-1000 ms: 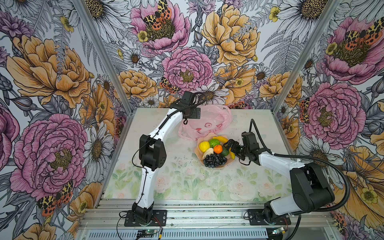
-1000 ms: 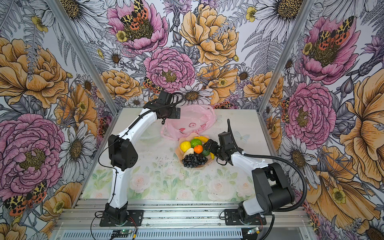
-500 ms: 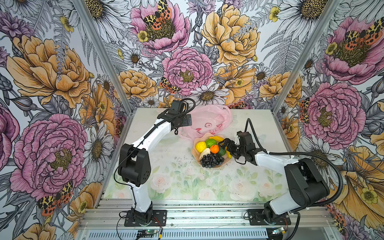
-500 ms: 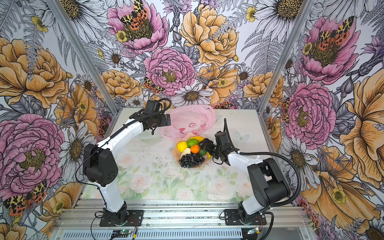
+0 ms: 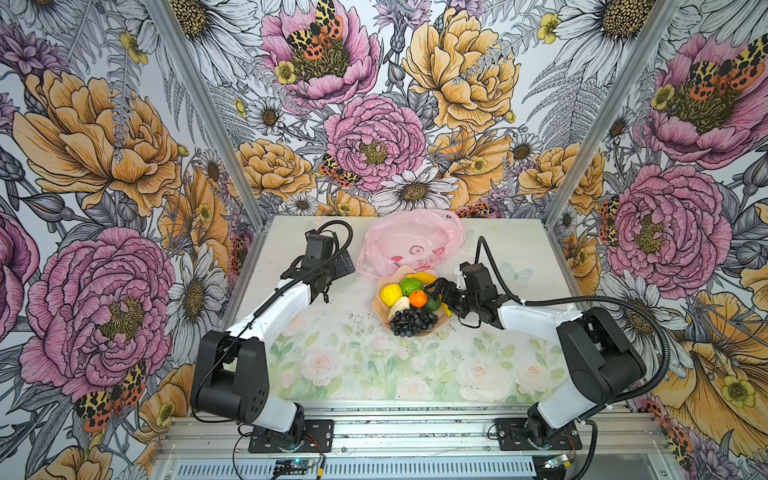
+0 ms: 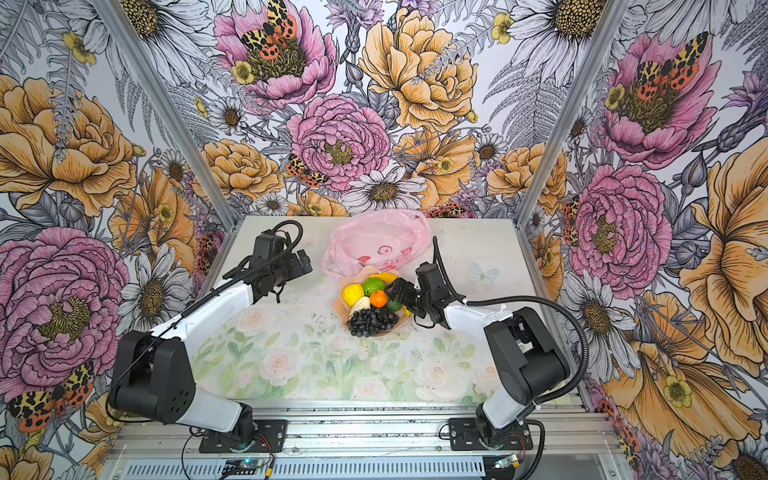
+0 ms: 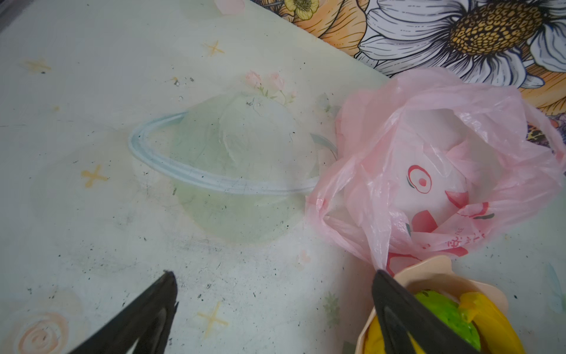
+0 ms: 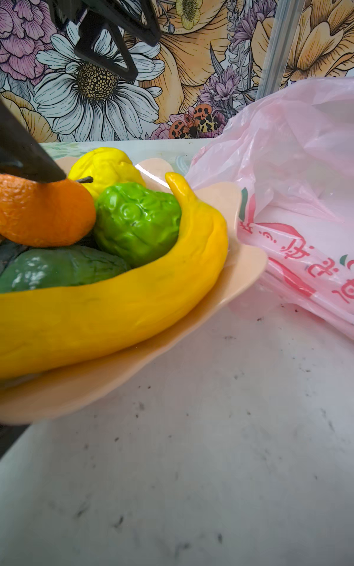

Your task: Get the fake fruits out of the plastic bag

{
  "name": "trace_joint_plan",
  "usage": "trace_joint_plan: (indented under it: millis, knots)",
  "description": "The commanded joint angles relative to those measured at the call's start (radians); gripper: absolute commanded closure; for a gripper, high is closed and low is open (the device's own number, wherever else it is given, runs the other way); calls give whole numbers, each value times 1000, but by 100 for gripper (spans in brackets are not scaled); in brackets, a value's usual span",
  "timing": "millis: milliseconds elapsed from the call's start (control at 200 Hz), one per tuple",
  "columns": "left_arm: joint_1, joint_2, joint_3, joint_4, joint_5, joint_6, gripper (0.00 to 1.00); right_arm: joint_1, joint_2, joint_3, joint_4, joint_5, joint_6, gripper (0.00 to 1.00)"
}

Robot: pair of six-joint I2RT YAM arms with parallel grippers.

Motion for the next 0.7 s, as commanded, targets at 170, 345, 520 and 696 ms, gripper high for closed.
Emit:
trace_joint_plan:
  millis: [170,345,520,696]
  knots:
    - [-5,-120,-153,158,-114,-28,1,6,-58,36,-109,133,-56,0]
    - [-25,-206,-234,207,-197,-17,1,-31,-123,7,-152,166,-85,1]
    - [-55,-297,-281,188,-358,36,1,-71,-282,27,-297,194,-174,1]
    - [-59,-475,-397,275,-524,89,1,-94,-488,82,-471,333,-313,1]
